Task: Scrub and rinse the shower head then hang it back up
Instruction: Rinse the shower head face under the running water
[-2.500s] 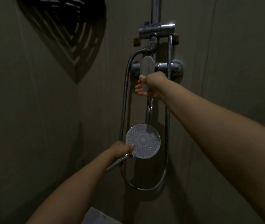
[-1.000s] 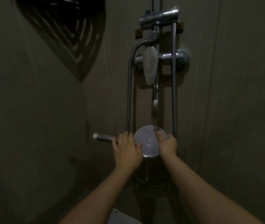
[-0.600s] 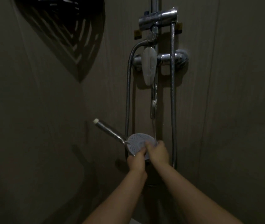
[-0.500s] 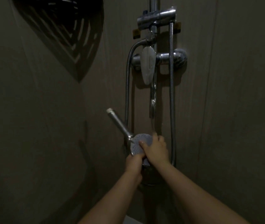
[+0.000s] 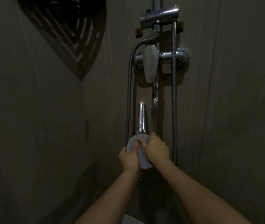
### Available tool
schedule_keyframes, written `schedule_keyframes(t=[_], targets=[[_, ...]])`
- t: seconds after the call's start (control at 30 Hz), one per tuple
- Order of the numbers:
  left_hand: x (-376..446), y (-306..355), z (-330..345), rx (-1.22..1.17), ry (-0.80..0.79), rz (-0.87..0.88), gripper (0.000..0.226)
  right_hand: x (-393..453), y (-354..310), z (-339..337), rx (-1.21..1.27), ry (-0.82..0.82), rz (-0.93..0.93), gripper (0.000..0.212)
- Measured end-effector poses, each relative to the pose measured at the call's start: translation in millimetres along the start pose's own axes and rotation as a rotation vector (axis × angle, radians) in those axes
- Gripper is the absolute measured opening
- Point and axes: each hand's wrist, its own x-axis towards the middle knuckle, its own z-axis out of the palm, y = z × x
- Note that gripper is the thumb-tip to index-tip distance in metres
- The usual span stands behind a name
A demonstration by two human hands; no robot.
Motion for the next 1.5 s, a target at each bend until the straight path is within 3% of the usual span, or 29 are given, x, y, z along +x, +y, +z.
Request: schedule_keyframes(t=[0.1,0.2,0.27,0.33,0.43,0.5,0.53,0.6,0.7,0.77,0.87,0.93,1.0,1.07,1.17,1.23,1.3,1.4,1.5], targets=[[3,-5,-7,0.111,-0.002,0.040,0.014,9,6,-6,-0.078,-0.109,0.009,0.039],[6,-6,-7,0.196,0.044,0.091,0.023,3,2,-3,-0.073,-0.044,0.023,0.043],[6,-8,-8,0.249,0.080,0.068,0.030,2,-1,-1,-0.136,-0.055,0.002,0.050],[3,-13,-9,0.262,0.095,-0.017,0.033,7,-2,-5,-0.214,-0.169,-0.018,0.048],[2,-16,-13,0.254,0.052,-0.063,0.029,15,5,-13,-0.148,-0.289,0.012,0.040],[6,-11,-16,0.261,0.021,-0.025,0.025,10,5,-12,0.025,-0.332,0.056,0.040],[7,-8,-18,0.258,0.002,-0.007,0.023,5,3,-9,0.093,-0.328,0.079,0.043],[8,-7,-18,0.248,-0.015,0.019,0.023,-1,-2,-5,-0.005,-0.217,0.032,0.051],[2,-15,-16,0.251,-0.021,0.037,0.024,2,-2,-12,-0.243,-0.120,-0.102,0.036],[-2,-20,-14,0.245,-0.022,0.069,0.024,4,1,-16,-0.229,-0.092,-0.104,0.033],[-6,-17,-6,0.179,-0.019,0.102,0.021,-6,0,-12,-0.169,0.027,-0.112,0.047],[-11,-15,-2,0.151,-0.047,0.042,0.024,-8,6,-6,-0.195,0.030,-0.124,0.049],[-13,-15,-2,0.163,-0.067,0.012,0.025,-3,18,-8,-0.252,-0.052,-0.118,0.036],[-9,-14,-7,0.254,-0.113,0.068,0.022,0,29,-10,-0.155,-0.061,-0.024,0.030],[7,-1,-20,0.495,-0.186,0.222,0.016,-4,33,-15,0.240,0.065,0.210,0.032],[22,9,-30,0.731,-0.216,0.311,0.019,-4,36,-22,0.185,0.140,0.142,0.055],[33,18,-38,0.951,-0.232,0.398,0.025,1,43,-30,-0.077,0.152,-0.107,0.075],[41,32,-40,1.134,-0.286,0.486,0.030,11,46,-33,-0.553,-0.194,-0.380,0.073],[41,55,-34,1.286,-0.332,0.685,0.039,16,50,-29,-0.558,-0.501,-0.200,0.044]])
